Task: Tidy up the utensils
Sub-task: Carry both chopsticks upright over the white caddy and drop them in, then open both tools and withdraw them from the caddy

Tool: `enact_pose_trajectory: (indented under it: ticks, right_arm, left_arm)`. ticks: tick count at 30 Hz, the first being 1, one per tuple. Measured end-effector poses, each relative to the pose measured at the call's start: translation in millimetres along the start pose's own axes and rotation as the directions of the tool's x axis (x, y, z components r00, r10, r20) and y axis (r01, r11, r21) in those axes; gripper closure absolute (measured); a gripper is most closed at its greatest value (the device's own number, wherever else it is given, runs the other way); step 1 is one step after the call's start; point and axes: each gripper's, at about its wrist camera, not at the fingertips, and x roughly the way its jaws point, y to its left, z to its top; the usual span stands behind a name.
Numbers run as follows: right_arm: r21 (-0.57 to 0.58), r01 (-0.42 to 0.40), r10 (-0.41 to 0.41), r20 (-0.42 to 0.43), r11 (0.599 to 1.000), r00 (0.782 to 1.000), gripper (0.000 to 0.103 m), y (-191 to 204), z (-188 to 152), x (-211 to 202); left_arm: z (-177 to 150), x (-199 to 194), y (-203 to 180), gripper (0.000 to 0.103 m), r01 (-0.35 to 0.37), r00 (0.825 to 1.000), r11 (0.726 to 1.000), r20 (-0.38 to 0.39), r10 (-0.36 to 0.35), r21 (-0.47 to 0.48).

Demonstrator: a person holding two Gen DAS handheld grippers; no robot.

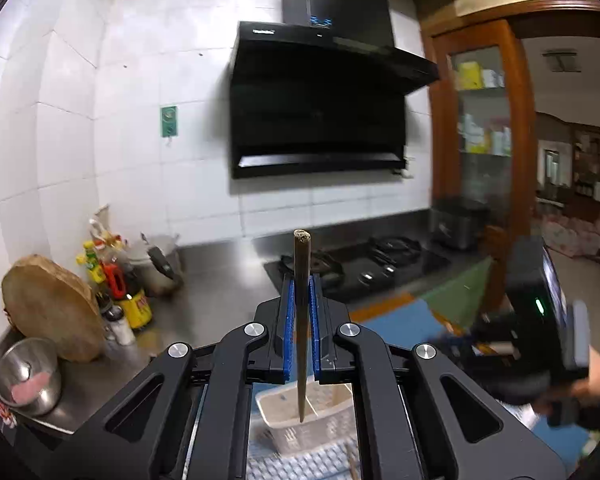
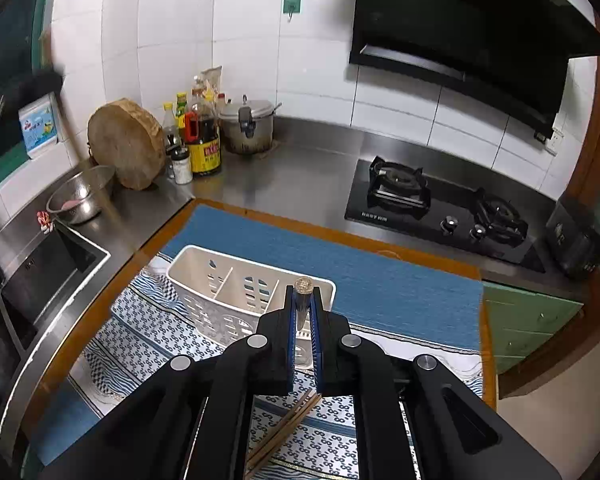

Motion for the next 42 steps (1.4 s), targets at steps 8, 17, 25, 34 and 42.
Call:
enact_pose_trajectory:
  ticks: [8, 17, 25, 34, 42]
  right_arm:
    - [0.007, -0.019, 0.019, -0.028, 1.0, 0.999, 0.096, -1.7, -9.9, 23.3]
    - [0.012, -0.035, 0.036, -0.033, 0.999, 0.999, 0.096, 0.2, -12.4, 35.1]
    - [0.014, -0.029, 0.029, 0.014, 0.999, 0.999, 0.081, -4.5, -11.4, 19.4]
    - [0.026, -0.001, -0.001, 0.088, 1.0, 0.996, 0.074, 4.3, -54.5, -38.7]
    - [0.038, 0.028, -0.028, 0.004, 0.999, 1.0, 0.074, 29.5, -142.4, -31.6]
  left_arm:
    - [-23.2, 48.8, 9.1, 0.097, -0.041, 0.998, 0.998, -0.049, 0.038, -0.047]
    - [-67.8, 84.4, 22.8, 0.096, -0.054, 0.985, 0.994, -0.165, 0.038, -0.092]
    - [-76.0, 87.4, 26.6, 0.094, -0.069, 0.98, 0.993, -0.193, 0.048, -0.1]
    - [-78.2, 32.0, 14.8, 0.084, -0.082, 0.986, 0.994, -0.149, 0.071, -0.071]
    - [-126.2, -28.8, 6.7, 0.052, -0.085, 0.987, 0.993, -0.145, 0.073, -0.079]
